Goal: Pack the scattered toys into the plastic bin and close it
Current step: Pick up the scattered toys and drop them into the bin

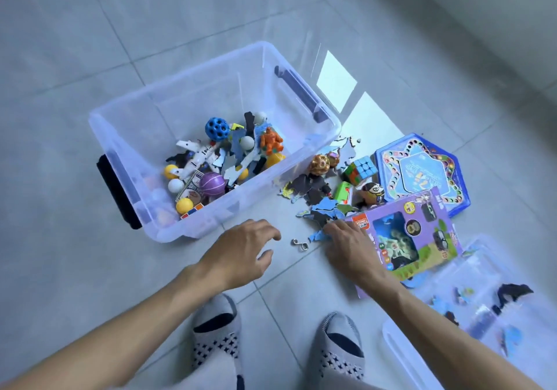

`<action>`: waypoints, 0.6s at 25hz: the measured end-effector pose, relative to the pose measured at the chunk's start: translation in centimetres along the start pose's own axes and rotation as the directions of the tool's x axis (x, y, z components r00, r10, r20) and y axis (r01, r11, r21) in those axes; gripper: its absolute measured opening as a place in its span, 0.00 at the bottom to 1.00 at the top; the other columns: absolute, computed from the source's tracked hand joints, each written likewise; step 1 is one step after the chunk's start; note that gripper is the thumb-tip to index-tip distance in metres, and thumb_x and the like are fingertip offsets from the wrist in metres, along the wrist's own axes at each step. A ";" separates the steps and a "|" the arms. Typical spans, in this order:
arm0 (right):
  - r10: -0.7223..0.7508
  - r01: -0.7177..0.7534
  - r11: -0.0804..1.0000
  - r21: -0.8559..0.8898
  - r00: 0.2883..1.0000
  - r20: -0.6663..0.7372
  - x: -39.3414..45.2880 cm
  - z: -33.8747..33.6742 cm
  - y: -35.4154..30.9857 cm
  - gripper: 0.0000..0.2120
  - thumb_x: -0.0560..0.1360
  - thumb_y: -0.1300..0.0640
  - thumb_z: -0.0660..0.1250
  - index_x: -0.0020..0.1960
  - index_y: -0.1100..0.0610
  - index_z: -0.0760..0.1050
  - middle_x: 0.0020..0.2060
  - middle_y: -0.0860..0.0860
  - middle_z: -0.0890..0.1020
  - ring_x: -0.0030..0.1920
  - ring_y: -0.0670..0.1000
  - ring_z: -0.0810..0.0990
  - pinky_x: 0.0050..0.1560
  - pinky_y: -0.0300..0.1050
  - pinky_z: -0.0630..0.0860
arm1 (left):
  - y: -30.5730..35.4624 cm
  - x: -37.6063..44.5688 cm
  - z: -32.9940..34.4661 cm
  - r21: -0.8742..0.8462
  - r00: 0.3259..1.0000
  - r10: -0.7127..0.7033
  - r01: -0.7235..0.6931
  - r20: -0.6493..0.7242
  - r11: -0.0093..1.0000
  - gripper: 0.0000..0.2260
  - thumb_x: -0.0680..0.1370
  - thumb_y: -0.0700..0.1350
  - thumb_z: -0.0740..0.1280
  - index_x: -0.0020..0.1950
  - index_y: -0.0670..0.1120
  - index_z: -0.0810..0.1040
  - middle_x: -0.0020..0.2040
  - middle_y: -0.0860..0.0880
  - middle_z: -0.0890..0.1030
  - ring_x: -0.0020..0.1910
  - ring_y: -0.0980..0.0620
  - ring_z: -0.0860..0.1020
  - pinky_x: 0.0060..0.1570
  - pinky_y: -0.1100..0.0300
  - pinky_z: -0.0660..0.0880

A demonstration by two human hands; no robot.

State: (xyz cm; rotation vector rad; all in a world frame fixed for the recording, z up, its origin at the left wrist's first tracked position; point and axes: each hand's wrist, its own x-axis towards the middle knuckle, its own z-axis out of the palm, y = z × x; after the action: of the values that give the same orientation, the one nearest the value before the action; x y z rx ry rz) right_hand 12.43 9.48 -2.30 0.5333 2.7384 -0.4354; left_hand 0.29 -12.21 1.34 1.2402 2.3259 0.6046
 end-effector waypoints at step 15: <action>0.068 -0.081 0.984 -0.158 0.994 -0.089 5.8 6.7 5.1 0.22 0.66 0.47 0.72 0.57 0.55 0.73 0.51 0.55 0.76 0.48 0.60 0.78 0.47 0.54 0.73 | -1.8 8.1 15.4 -0.080 0.959 -0.283 0.283 0.017 0.956 0.05 0.77 0.47 0.67 0.46 0.46 0.79 0.47 0.50 0.78 0.50 0.48 0.76 0.46 0.54 0.74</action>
State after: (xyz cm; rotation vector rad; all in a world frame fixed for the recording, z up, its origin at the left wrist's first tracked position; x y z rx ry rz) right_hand 11.05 13.40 -11.62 0.6214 2.7899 -0.1747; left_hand 3.63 -3.65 -13.53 0.8487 2.3885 0.5883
